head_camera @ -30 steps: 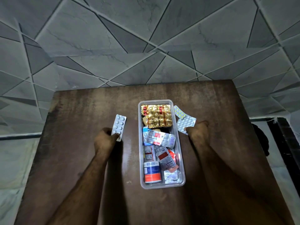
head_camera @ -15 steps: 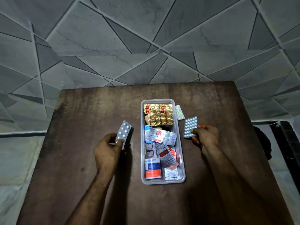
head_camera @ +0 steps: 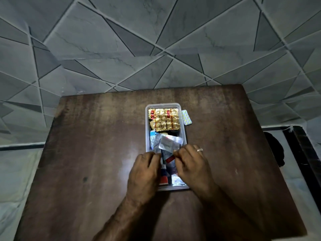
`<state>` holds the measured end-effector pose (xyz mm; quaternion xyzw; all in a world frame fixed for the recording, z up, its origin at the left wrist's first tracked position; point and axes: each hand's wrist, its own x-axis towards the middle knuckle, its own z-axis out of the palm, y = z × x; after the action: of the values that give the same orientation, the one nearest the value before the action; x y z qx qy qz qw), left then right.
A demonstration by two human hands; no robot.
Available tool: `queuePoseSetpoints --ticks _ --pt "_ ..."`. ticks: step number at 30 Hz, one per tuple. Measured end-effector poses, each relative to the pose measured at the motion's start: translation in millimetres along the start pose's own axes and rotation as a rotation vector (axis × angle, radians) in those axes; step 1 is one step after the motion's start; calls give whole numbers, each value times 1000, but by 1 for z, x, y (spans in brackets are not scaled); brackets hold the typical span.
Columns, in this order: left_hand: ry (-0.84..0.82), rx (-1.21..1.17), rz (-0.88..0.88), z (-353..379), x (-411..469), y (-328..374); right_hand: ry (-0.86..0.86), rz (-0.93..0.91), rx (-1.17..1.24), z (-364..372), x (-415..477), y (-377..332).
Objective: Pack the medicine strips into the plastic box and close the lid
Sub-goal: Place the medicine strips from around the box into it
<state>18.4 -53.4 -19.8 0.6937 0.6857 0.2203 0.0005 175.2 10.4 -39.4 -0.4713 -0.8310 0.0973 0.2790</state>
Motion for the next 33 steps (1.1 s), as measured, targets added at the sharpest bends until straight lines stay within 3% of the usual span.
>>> queuePoseSetpoints --ticks 5,9,11,16,21,26,30,33 --pt "-249 -47 -2 24 -25 9 -193 -20 -61 11 -24 7" --pt "-329 -28 -14 34 -31 14 -345 -63 -115 19 -37 8" --pt "-370 -17 -23 37 -31 12 -339 -69 -166 20 -39 6" --pt "-329 -64 5 36 -29 2 -301 -52 -280 15 -38 1" --pt "-315 -131 34 35 -23 -7 -314 -42 -230 12 -30 1" --pt "-189 -260 -4 25 -11 -17 -105 228 100 4 -2 15" --pt "-14 -459 -306 14 8 -28 -17 637 246 5 43 45" --pt "44 -547 -564 15 25 -42 -82 776 221 20 75 76"
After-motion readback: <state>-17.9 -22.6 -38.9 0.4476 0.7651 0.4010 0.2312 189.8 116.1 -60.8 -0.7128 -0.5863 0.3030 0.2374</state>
